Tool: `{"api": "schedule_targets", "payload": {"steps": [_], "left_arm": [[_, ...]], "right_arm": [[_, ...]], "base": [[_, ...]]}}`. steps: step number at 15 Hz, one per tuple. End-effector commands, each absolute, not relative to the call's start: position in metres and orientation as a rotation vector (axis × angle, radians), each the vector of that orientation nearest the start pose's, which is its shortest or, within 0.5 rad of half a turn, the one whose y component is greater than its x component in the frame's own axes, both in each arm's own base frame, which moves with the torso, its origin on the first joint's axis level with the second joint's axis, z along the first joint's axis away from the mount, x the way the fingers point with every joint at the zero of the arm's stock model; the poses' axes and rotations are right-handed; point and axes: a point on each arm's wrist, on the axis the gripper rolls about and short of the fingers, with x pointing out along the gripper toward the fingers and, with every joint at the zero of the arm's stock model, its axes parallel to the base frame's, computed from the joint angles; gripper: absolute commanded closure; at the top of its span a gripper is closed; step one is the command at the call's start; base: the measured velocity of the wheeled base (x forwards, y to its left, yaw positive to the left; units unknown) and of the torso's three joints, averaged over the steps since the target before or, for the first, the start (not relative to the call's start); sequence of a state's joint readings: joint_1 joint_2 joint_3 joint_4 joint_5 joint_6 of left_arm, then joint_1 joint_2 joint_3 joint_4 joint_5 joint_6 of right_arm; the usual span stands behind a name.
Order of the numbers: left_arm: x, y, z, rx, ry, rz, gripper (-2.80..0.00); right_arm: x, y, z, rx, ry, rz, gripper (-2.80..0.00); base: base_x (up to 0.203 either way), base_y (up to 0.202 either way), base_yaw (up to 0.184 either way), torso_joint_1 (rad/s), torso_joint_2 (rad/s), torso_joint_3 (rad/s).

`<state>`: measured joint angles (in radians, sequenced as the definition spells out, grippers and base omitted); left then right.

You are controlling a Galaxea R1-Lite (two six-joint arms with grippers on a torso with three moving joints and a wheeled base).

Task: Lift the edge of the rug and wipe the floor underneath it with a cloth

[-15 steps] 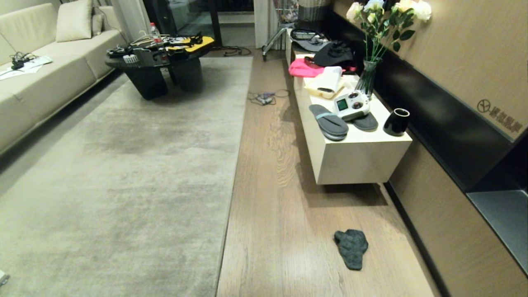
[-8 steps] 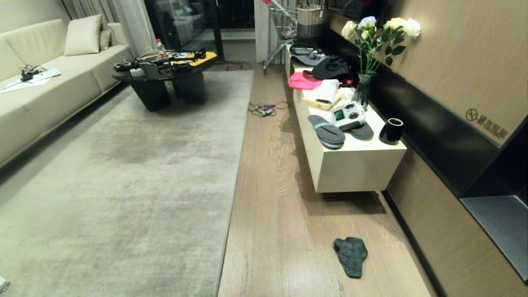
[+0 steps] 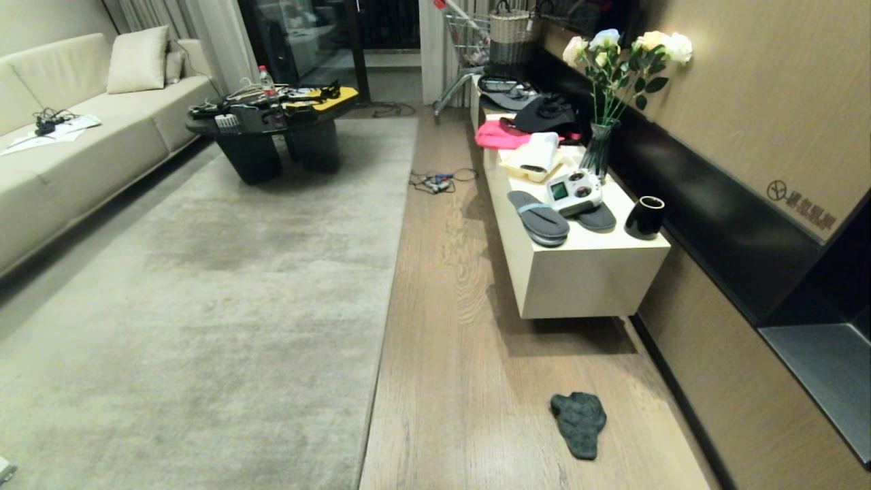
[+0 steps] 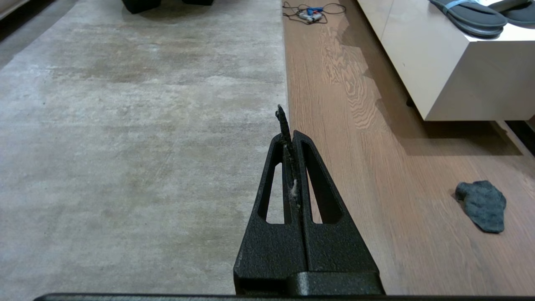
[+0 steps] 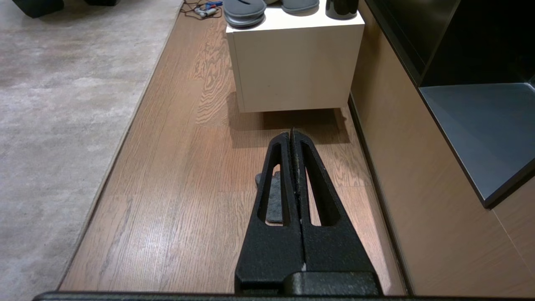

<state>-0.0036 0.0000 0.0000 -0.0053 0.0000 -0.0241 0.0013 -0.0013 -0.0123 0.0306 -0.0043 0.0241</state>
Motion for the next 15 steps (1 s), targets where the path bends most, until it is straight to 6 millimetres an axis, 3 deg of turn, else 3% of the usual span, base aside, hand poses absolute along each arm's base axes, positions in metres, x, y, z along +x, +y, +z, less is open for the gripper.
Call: {"api": "schedule_targets", "payload": {"steps": [1, 8, 15], "left_arm": [[-0.0227, 0.0001, 0.0761, -0.025, -0.005, -0.003, 0.0], [-0.0227, 0.0001, 0.0761, -0.025, -0.005, -0.003, 0.0], [-0.0227, 0.0001, 0.0761, -0.025, -0.005, -0.003, 0.0]], "right_arm": [[-0.0238, -0.0001, 0.0757, 0.024, 0.018, -0.003, 0.0], [-0.0238, -0.0001, 0.0759, 0.024, 0.017, -0.003, 0.0], [-0.0236, -0.0001, 0.0755, 0.018, 0.018, -0.003, 0.0]], "base": [[0.0, 0.0, 0.0, 0.0, 0.0, 0.0], [0.0, 0.0, 0.0, 0.0, -0.01, -0.012], [0.0, 0.0, 0.0, -0.007, -0.35, -0.366]]}}
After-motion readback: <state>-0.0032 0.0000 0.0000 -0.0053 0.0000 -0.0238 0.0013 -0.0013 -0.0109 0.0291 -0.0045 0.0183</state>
